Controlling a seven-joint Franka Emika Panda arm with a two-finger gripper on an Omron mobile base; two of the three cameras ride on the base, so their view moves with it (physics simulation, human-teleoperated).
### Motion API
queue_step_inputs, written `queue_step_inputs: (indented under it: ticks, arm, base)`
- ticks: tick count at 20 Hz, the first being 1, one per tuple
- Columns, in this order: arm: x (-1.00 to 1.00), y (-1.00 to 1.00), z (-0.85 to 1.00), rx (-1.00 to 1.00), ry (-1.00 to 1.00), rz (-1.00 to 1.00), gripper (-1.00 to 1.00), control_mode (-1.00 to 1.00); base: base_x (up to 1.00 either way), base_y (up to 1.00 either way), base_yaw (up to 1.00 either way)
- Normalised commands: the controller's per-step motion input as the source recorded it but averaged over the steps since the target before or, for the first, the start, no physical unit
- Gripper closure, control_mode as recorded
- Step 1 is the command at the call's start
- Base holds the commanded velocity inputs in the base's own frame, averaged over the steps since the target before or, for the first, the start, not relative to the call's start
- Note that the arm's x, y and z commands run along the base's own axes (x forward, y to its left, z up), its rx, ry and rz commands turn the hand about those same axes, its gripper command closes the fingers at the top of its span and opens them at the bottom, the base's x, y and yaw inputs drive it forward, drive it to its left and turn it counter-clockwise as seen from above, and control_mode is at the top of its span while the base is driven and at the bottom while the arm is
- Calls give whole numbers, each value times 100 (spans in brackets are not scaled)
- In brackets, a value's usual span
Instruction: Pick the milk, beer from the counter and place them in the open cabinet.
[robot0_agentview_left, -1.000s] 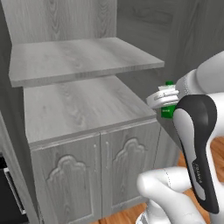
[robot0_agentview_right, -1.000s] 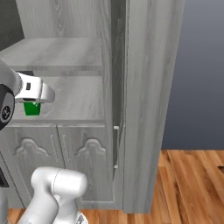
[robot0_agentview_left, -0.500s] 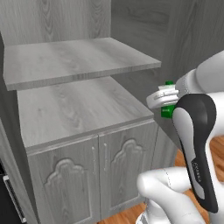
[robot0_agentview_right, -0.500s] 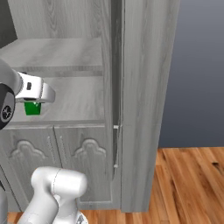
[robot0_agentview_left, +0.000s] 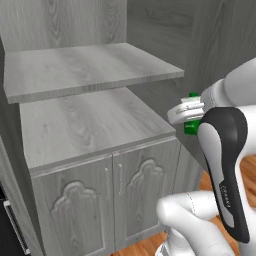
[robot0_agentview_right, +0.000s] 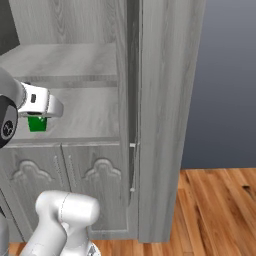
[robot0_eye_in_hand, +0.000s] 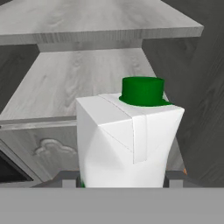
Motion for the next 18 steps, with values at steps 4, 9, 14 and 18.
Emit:
queue_step_inputs:
  ticks: [4, 9, 14, 18]
  arm:
    - [-7, 1, 2, 0, -6, 2, 100, -100]
    - [-42, 0, 11, -1, -22, 12, 100, -100]
    - [-58, 13, 56, -4, -31, 9, 100, -100]
    - [0, 0, 18, -12, 1, -1, 100, -100]
  base:
    - [0, 0, 0]
    - [0, 0, 0]
    - [0, 0, 0]
    - [0, 0, 0]
